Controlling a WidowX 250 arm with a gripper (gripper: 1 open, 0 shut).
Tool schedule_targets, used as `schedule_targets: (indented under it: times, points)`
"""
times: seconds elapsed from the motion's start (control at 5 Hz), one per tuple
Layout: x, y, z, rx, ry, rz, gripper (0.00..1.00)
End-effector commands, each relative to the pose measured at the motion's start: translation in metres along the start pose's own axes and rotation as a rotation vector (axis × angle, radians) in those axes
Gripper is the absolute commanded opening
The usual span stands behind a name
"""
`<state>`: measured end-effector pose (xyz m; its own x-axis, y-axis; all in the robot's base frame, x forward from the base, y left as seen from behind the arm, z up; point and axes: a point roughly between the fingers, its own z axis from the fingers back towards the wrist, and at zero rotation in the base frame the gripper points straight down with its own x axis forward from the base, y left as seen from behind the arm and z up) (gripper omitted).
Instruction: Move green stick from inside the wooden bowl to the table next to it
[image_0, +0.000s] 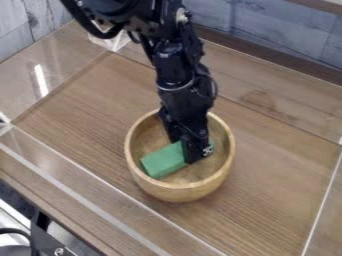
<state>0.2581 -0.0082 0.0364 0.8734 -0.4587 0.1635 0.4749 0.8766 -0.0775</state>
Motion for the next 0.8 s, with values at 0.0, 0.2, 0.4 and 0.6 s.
schedule_targets:
  times: [0.0,0.2,0.4,0.6]
  points:
    - [-0.004,0.01,0.009,-0.006,-0.007,-0.065,0.0]
    - [-0.014,0.02,0.014,-0.02,0.006,-0.103,0.0]
    - [-0.022,0.024,0.021,-0.037,0.011,-0.127,0.0]
    - [-0.013,0.016,0.016,-0.045,0.009,-0.108,1.0]
